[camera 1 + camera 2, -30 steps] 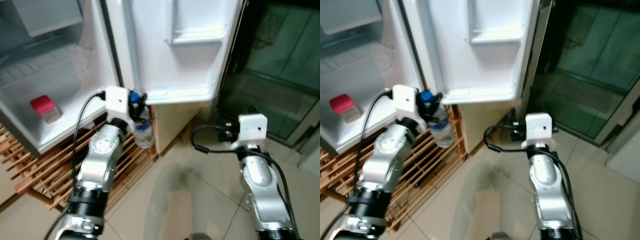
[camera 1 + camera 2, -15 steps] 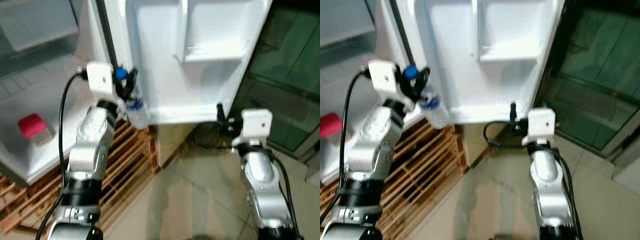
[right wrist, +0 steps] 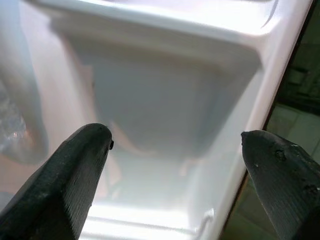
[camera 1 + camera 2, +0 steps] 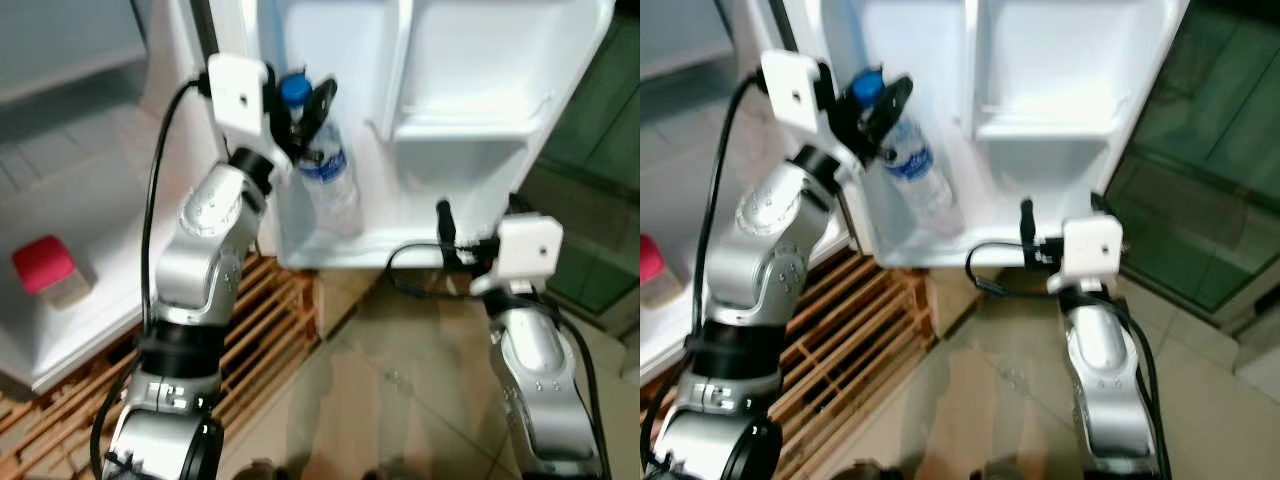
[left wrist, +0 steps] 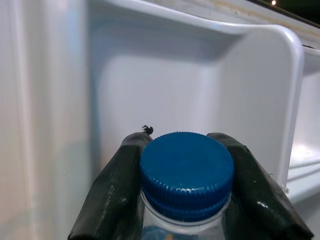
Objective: Restocking fridge
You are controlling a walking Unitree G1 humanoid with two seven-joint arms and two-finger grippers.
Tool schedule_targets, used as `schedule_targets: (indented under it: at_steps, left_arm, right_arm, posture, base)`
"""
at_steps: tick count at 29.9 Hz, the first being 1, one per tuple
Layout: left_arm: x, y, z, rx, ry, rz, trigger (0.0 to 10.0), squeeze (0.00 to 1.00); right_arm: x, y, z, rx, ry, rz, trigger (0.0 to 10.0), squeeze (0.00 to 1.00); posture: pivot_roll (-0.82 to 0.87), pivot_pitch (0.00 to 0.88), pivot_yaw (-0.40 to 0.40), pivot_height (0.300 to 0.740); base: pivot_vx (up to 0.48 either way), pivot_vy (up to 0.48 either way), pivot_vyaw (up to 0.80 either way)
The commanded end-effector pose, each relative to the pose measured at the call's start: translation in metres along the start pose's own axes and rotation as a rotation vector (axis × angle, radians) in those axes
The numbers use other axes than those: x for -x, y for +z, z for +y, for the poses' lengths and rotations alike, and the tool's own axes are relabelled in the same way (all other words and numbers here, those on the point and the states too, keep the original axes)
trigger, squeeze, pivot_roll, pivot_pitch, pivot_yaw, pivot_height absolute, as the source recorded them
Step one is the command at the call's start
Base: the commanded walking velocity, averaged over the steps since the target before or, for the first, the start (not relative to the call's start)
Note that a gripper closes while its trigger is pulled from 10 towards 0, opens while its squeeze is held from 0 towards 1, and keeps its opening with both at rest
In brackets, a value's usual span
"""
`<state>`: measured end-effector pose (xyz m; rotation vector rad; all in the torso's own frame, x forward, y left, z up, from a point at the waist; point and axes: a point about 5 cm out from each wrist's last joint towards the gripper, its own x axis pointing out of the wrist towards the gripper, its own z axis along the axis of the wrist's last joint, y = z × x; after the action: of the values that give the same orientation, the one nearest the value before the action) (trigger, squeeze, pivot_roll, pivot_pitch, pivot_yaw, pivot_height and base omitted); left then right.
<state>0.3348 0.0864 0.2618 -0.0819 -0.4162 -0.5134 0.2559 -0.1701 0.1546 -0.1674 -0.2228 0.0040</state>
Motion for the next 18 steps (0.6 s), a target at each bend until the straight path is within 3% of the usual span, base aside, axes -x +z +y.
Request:
schedule_targets:
  at_steps: [1,5,10,18]
  left_arm:
    - [-0.006,0.007,-0.001,-0.06,-0.012,-0.076,10.0,0.0]
    - [-0.008,-0.008,0.0,-0.131,-0.005,-0.037,10.0,0.0]
    - [-0.013,-0.03,0.003,-0.256,-0.027,0.008,10.0,0.0]
    - [-0.018,-0.05,0.006,-0.335,-0.04,0.043,10.0,0.0]
  right_arm:
    - [0.002,0.006,0.002,-0.006,0.007,-0.015,10.0,0.0]
    - [0.006,0.007,0.005,-0.008,0.008,-0.012,10.0,0.0]
    - [0.024,0.005,0.011,-0.015,-0.009,0.028,10.0,0.0]
    - [0.039,0.005,0.016,-0.024,-0.046,0.061,10.0,0.0]
  posture:
    - [-0.21,0.108,0.026,0.74]
    - [-0.22,0.118,0.042,0.74]
    - [-0.24,0.158,0.088,0.74]
    - [-0.28,0.186,0.142,0.74]
  base:
    - [0.0,0.0,0.0]
    - [0.0,0.0,0.0]
    - [0.0,0.0,0.0]
    - [0.0,0.0,0.0]
